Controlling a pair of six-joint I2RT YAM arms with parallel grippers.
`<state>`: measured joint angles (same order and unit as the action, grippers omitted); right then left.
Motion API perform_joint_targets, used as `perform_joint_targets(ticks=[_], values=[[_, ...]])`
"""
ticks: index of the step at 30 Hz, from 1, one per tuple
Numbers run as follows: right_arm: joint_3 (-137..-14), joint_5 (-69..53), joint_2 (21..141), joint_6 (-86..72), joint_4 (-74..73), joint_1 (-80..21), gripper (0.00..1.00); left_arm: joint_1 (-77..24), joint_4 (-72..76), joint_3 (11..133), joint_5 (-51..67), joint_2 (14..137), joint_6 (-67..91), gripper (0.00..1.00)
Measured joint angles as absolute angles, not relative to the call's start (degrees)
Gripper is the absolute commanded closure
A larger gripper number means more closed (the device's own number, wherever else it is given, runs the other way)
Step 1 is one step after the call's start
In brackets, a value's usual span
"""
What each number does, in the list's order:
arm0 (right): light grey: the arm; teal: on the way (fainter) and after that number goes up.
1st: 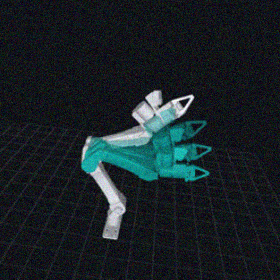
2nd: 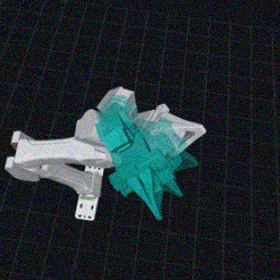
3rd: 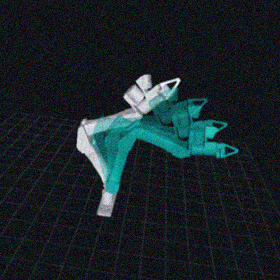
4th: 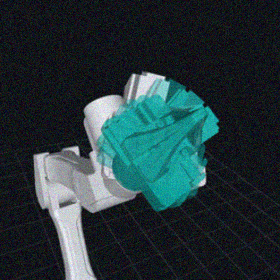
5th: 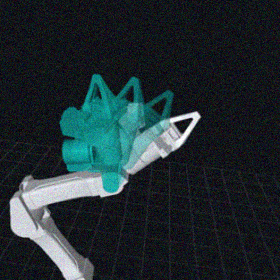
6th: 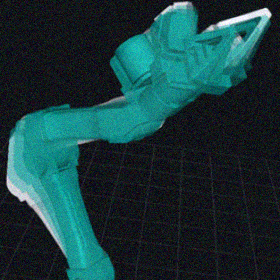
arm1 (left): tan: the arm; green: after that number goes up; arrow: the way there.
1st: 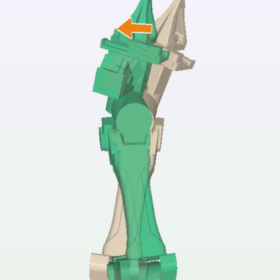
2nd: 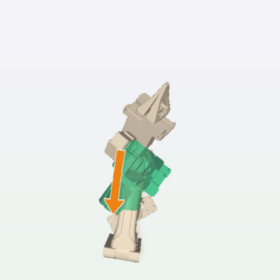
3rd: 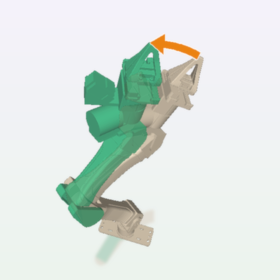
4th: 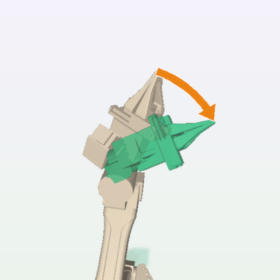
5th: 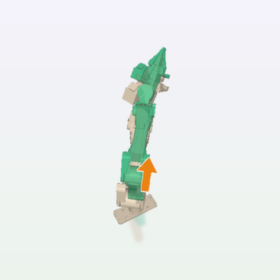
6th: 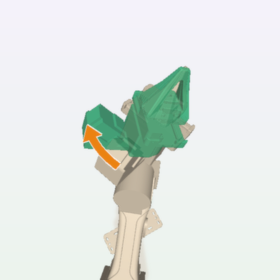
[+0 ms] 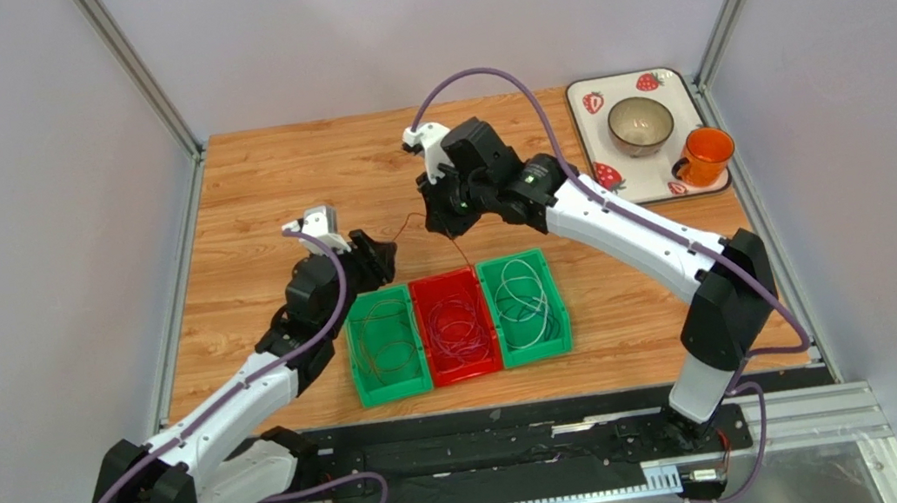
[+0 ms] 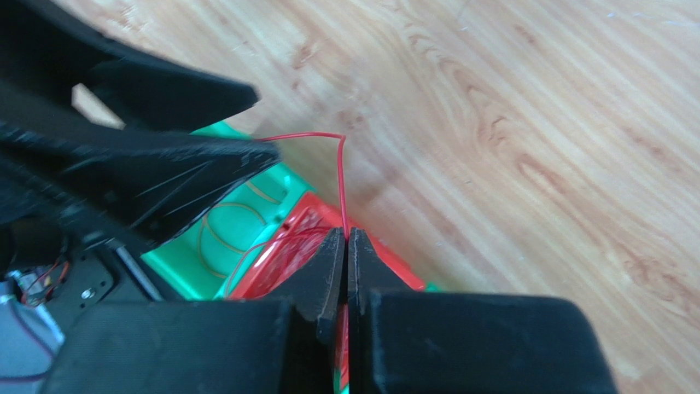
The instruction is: Untangle the cables
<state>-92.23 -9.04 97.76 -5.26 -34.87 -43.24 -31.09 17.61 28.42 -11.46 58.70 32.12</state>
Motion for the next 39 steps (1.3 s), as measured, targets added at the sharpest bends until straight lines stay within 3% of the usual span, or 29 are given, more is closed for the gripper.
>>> perform_joint_targets(ticks=[13, 39], values=[[-80.34, -3.90, 96.12, -17.04, -35.40, -46.98, 1.00, -31.05, 17.61, 28.42, -11.46, 58.67, 32.29, 0.40], [-75.88, 4.97, 99.50, -22.87, -41.06, -51.33, 1.00, -31.03, 17.61, 28.42, -11.42, 58.67, 32.91, 0.41]])
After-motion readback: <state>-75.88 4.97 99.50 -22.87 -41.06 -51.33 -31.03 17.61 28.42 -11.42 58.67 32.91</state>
